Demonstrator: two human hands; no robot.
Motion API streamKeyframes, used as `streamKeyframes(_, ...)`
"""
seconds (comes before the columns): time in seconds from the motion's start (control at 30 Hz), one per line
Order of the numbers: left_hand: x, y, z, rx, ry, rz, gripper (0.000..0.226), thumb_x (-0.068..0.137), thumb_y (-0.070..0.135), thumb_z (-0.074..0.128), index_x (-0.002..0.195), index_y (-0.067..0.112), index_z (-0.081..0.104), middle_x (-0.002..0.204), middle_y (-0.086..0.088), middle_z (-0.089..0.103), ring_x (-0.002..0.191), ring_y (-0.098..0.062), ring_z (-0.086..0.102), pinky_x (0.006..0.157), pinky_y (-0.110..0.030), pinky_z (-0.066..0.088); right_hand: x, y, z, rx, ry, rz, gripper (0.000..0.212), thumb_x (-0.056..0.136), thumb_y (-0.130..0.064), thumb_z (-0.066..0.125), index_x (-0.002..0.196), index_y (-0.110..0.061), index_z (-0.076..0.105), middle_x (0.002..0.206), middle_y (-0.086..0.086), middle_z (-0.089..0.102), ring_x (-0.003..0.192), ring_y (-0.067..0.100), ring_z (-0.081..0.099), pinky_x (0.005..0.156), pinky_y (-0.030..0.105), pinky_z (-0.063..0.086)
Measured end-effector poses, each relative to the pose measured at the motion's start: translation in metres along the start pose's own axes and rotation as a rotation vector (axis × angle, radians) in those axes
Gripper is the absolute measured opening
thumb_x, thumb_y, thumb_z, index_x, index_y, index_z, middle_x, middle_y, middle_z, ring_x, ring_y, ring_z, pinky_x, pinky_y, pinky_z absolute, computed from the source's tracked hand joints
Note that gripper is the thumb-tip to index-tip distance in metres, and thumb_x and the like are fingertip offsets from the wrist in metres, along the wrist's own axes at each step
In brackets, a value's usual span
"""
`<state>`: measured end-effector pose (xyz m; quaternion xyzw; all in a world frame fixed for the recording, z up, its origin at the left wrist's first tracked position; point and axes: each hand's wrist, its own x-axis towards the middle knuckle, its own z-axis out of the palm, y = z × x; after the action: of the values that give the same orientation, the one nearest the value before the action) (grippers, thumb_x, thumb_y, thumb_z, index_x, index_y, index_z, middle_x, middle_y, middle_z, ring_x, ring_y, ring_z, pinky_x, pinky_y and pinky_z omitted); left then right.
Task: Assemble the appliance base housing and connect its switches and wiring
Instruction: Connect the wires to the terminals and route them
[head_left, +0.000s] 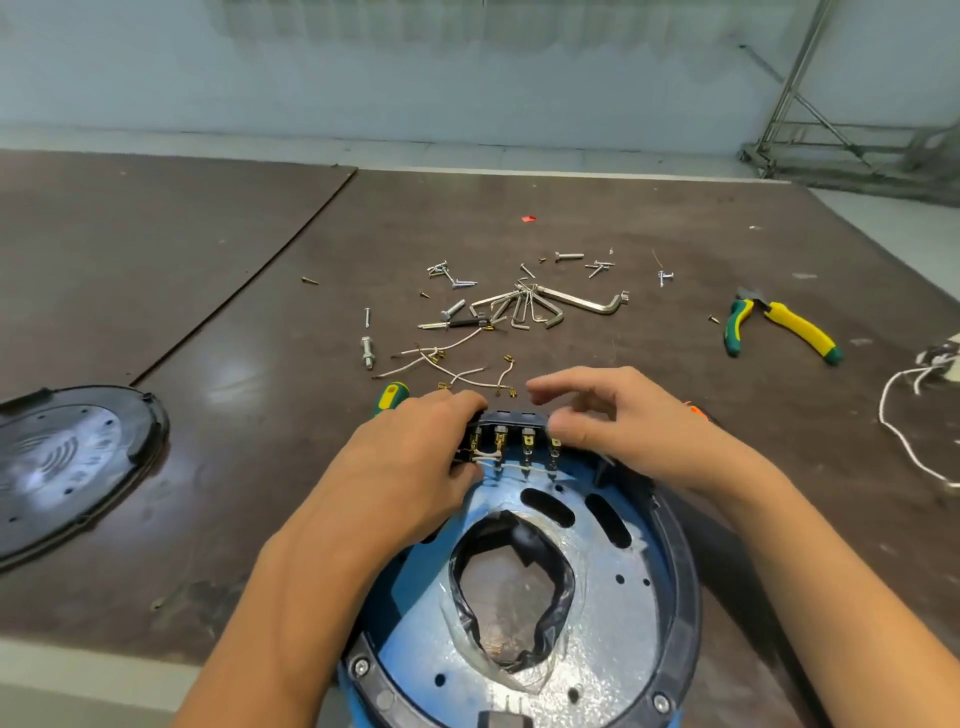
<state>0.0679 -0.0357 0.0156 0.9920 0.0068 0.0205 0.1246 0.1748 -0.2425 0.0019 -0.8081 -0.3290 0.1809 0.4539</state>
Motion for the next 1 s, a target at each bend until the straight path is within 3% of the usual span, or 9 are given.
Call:
streamKeyframes(0.07, -0.002, 0.0, 0.001, 0.002, -0.002, 0.001, 0.048, 0.09, 0.039, 0.062, 0.133, 0.038, 0.041, 0.12, 0.011, 0.056, 0.109, -0.019, 0.057, 0.087, -0.04, 0.052, 0.011, 0.005, -0.005, 0.144, 0.132, 0.085, 0.039, 0.092, -0.052, 0.056, 0.111, -0.021, 0.071, 0.106, -0.003, 0.074, 0.087, 0.008, 0.069, 0.075, 0.023, 0.056)
streamKeyframes(0.13, -0.001, -0.002, 0.002, -0.004, -0.004, 0.005, 0.051, 0.09, 0.042, 0.062, 0.135, 0.037, 0.039, 0.123, 0.01, 0.055, 0.112, -0.018, 0.056, 0.088, -0.039, 0.051, 0.035, 0.012, -0.009, -0.091, 0.198, 0.12, 0.028, 0.099, -0.039, 0.058, 0.107, -0.016, 0.072, 0.102, 0.001, 0.073, 0.079, 0.01, 0.066, 0.071, 0.022, 0.051)
streamKeyframes(0.2, -0.001, -0.002, 0.001, -0.008, -0.015, 0.007, 0.058, 0.088, 0.05, 0.064, 0.138, 0.036, 0.038, 0.126, 0.011, 0.054, 0.115, -0.016, 0.054, 0.088, -0.037, 0.049, 0.06, 0.014, -0.006, -0.418, 0.121, 0.122, 0.029, 0.096, -0.031, 0.065, 0.12, -0.016, 0.069, 0.11, 0.001, 0.071, 0.089, 0.011, 0.064, 0.081, 0.022, 0.045)
streamKeyframes(0.27, -0.001, -0.001, 0.001, 0.005, -0.014, 0.009, 0.059, 0.087, 0.054, 0.063, 0.137, 0.035, 0.039, 0.127, 0.011, 0.054, 0.116, -0.016, 0.054, 0.088, -0.036, 0.047, 0.085, 0.015, 0.002, -0.582, 0.019, 0.098, 0.04, 0.094, -0.027, 0.066, 0.132, -0.015, 0.062, 0.121, 0.006, 0.066, 0.106, 0.019, 0.062, 0.09, 0.025, 0.043)
streamKeyframes(0.5, -0.003, -0.001, 0.003, 0.03, 0.072, 0.024, 0.046, 0.091, 0.052, 0.057, 0.129, 0.029, 0.048, 0.125, 0.008, 0.06, 0.114, -0.019, 0.057, 0.086, -0.035, 0.049, 0.133, 0.008, 0.028, -0.736, -0.103, -0.008, 0.041, 0.099, -0.035, 0.058, 0.14, -0.029, 0.055, 0.141, 0.01, 0.046, 0.127, 0.036, 0.047, 0.11, 0.048, 0.037)
streamKeyframes(0.63, -0.004, -0.002, 0.004, -0.002, 0.086, 0.037, 0.048, 0.091, 0.051, 0.058, 0.132, 0.029, 0.047, 0.128, 0.008, 0.059, 0.114, -0.017, 0.057, 0.086, -0.033, 0.048, 0.14, 0.002, 0.04, -0.8, -0.228, -0.127, 0.031, 0.094, -0.032, 0.065, 0.124, -0.03, 0.067, 0.132, 0.007, 0.054, 0.124, 0.029, 0.05, 0.105, 0.05, 0.042)
streamKeyframes(0.8, -0.005, -0.004, 0.006, -0.017, 0.102, 0.034, 0.045, 0.091, 0.049, 0.057, 0.13, 0.029, 0.047, 0.127, 0.008, 0.059, 0.115, -0.019, 0.055, 0.087, -0.035, 0.046, 0.142, 0.004, 0.033, -0.769, -0.195, -0.198, 0.007, 0.087, -0.019, 0.072, 0.094, -0.016, 0.074, 0.098, 0.003, 0.062, 0.093, 0.021, 0.06, 0.086, 0.04, 0.05)
streamKeyframes(0.9, -0.005, -0.004, 0.008, -0.018, 0.111, 0.031, 0.044, 0.091, 0.049, 0.056, 0.129, 0.029, 0.047, 0.127, 0.008, 0.058, 0.117, -0.019, 0.055, 0.089, -0.037, 0.047, 0.146, 0.003, 0.029, -0.8, -0.223, -0.155, 0.003, 0.091, -0.021, 0.07, 0.09, -0.018, 0.07, 0.093, 0.002, 0.065, 0.088, 0.02, 0.061, 0.079, 0.033, 0.049)
streamKeyframes(1.0, -0.004, -0.005, 0.009, -0.033, 0.122, 0.035, 0.043, 0.091, 0.049, 0.056, 0.128, 0.029, 0.047, 0.126, 0.007, 0.059, 0.116, -0.019, 0.056, 0.09, -0.038, 0.049, 0.155, -0.002, 0.022, -0.722, -0.11, -0.075, 0.006, 0.093, -0.018, 0.064, 0.095, -0.019, 0.07, 0.092, -0.001, 0.067, 0.087, 0.018, 0.063, 0.075, 0.027, 0.044)
